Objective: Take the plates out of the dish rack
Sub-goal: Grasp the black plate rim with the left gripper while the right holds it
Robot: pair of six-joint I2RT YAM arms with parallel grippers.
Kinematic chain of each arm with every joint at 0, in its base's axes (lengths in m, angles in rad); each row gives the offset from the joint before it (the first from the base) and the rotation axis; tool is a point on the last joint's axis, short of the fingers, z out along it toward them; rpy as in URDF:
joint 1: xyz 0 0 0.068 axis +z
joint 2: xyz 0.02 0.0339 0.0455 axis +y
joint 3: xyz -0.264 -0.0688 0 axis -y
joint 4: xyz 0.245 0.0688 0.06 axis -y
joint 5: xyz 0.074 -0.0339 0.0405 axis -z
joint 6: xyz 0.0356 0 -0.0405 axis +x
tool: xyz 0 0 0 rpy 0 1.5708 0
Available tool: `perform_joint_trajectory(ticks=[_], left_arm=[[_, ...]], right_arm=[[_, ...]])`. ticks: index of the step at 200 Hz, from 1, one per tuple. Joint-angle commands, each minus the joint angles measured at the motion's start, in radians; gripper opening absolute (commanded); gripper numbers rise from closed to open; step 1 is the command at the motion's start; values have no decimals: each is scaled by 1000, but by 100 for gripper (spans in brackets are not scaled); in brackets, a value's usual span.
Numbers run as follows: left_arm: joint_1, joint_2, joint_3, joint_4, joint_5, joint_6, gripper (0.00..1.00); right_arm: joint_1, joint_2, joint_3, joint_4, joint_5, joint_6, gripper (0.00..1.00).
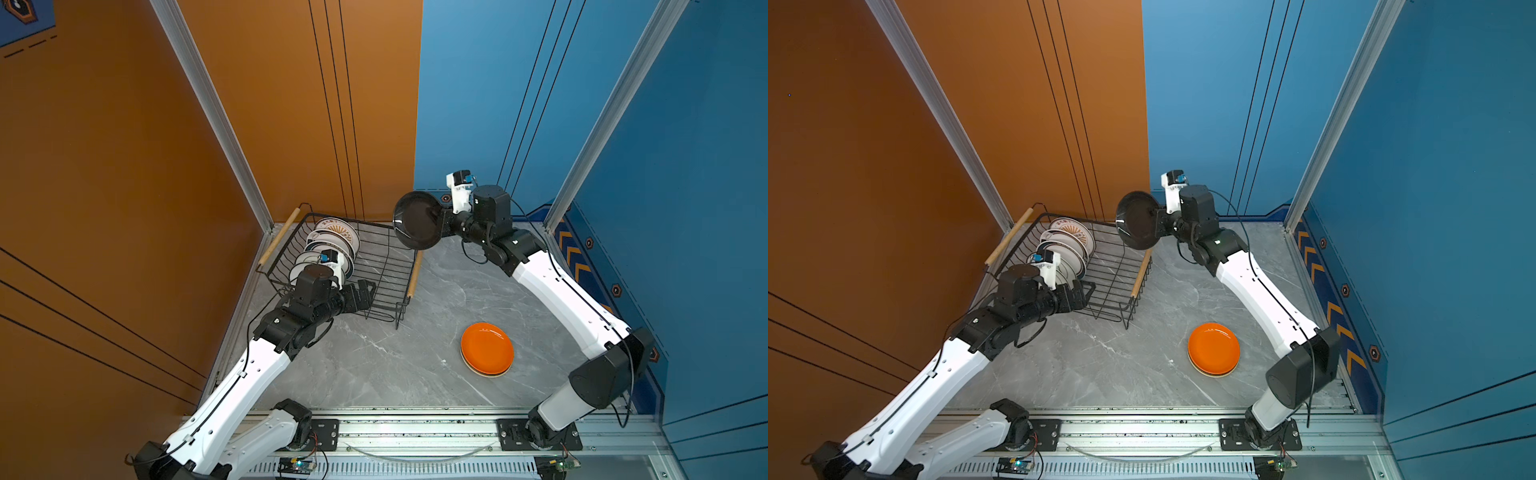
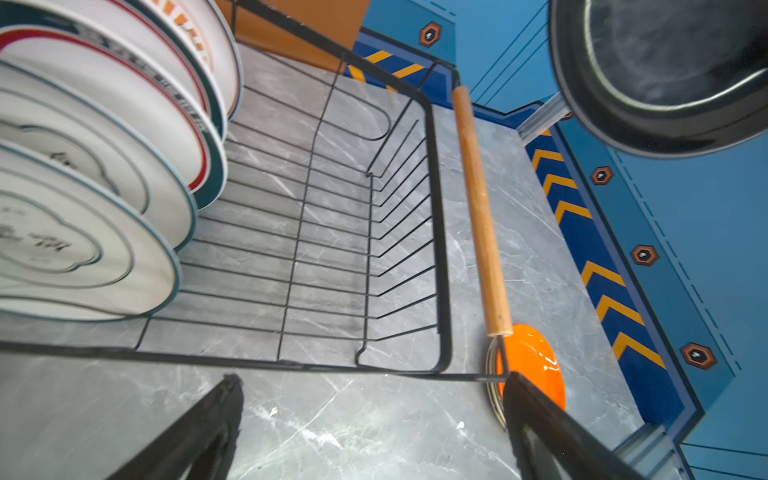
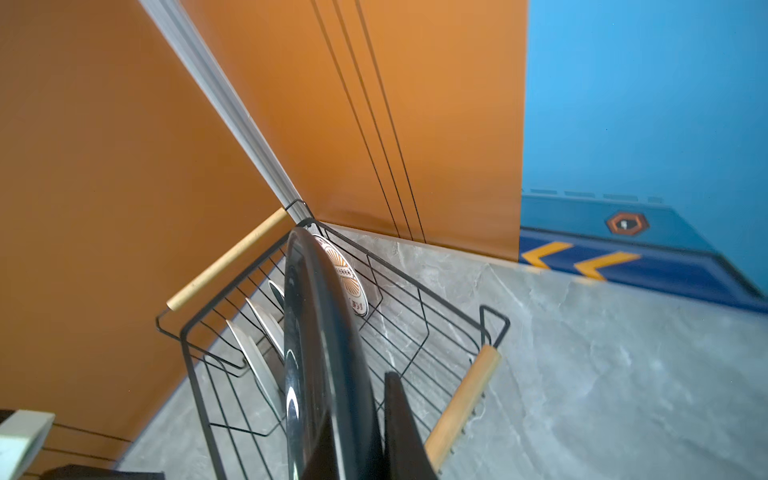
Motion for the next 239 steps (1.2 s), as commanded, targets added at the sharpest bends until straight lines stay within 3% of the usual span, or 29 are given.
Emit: perform_joint_trajectory(ticks=[1,23,70,154,184,203,239], left_arm=[[-60,45,40,106,32,13,98],[-134,123,96,157,22,18,98],[-255,292,187,244,61,-7,98],[-331,542,289,437,141,-100,99],[-338,610,319,472,182,-141,88],[-352,647,344,480,206,-151,68],[-369,701,371,481,237,-177,46]], right_arm=[[-50,-91,-182,100,-18,302,0],[-101,-219,-370,180,-51,423,0],[-193,-448,-618,185,-109,530,0],[-310,-675,-917,289,-243,658,0],[-321,-709,-989,345,-259,692,0],[-337,-716,-1029,397,-281,722,0],[-358,-730,-1083,475,-312,758,0]])
